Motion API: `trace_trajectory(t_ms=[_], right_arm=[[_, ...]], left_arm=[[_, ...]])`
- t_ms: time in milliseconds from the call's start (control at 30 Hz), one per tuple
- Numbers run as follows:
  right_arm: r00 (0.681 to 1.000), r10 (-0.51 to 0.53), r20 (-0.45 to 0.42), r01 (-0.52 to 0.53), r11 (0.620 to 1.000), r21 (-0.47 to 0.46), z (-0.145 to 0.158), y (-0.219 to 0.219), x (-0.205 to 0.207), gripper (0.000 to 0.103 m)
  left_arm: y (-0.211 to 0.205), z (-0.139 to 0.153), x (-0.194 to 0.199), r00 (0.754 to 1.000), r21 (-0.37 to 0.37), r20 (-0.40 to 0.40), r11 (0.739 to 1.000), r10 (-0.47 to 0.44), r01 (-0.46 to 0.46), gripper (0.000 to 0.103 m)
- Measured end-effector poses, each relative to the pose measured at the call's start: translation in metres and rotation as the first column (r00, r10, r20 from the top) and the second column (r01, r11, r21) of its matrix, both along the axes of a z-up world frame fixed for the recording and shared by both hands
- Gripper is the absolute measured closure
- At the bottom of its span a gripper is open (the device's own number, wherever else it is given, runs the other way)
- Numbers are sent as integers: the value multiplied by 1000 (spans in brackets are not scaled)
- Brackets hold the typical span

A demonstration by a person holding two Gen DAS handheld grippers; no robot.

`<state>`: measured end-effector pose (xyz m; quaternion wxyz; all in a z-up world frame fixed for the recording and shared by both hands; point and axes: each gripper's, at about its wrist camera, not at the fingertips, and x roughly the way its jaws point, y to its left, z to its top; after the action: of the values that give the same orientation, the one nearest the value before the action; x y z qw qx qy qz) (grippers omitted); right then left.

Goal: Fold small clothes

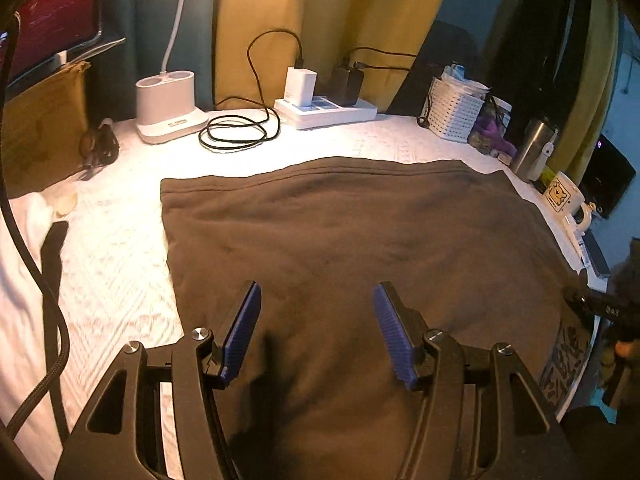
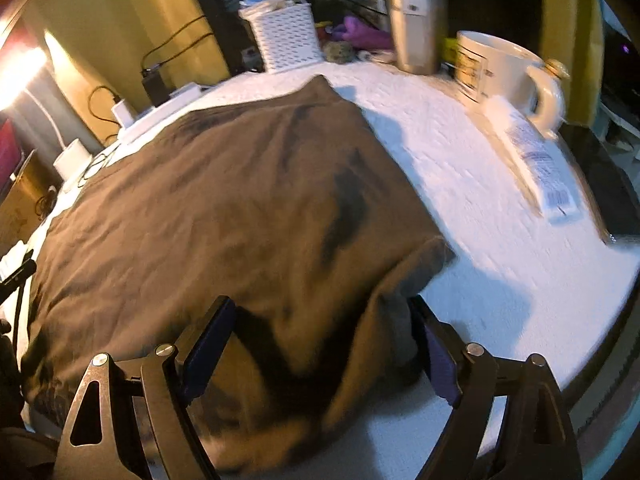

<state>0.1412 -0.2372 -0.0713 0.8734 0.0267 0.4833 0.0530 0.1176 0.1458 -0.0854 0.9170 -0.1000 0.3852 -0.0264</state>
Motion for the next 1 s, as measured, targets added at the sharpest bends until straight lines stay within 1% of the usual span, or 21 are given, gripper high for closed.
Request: trace_trajectory(t_ms=[67,100,167,200,233,267,300,333,367,500,567,633,700,833,900,1000], right_arm=[[1000,5,12,-5,1000,13,-1,7,13,16],[1000,11,23,-12,1000,25,-2,11,19,17],[999,16,39,-16,1000,24,-4,20,28,18],[999,24,46,-25,1000,10,-5,25,32,19],[998,33,55,-33,999,-9,-5,30,36,24],[998,32,60,-31,999,-12,-5,31,38,40],[998,18,65,-17,1000,-10,-5,30,41,61],[998,-2,61,1,1000,12,-5,26,44,71],[998,-4,58,2,999,33,-5,24,47,72],[999,6,39,-8,998,61,-2,22,52,80],[999,4,50,-8,997,73,2,23,52,81],[997,17,76,-22,998,61,12,28,50,82],[994,36,103,-40,998,40,21,34,49,82],[981,104,166,-98,994,-45,42,55,48,82],[970,148,194,-134,988,-82,53,69,47,82],[943,231,239,-202,969,-139,69,94,41,82]], left_arm=[[4,-1,4,1000,-3,-9,1000,-6,6,44],[7,-2,5,1000,-4,-13,1000,-5,5,44],[12,-4,8,1000,-8,-19,1000,-3,3,44],[16,-5,9,1000,-9,-22,1000,2,-2,44],[18,-5,10,1000,-11,-25,1000,6,-6,44],[19,-6,11,1000,-15,-28,1000,7,-8,44],[20,-6,12,999,-18,-32,1000,6,-7,44],[20,-7,13,999,-18,-35,1000,5,-5,44],[20,-8,13,999,-16,-38,1000,2,-2,44],[19,-10,15,999,-19,-46,1000,-9,8,44],[20,-9,14,999,-14,-42,1000,-9,8,44],[22,-7,12,999,-12,-35,1000,-5,5,44],[24,-5,9,1000,-5,-28,1000,1,-1,44],[30,-3,2,1000,-4,-15,1000,19,-19,44],[32,-1,-4,1000,-6,-5,1000,27,-27,44],[36,1,-14,999,-14,12,999,37,-37,44]])
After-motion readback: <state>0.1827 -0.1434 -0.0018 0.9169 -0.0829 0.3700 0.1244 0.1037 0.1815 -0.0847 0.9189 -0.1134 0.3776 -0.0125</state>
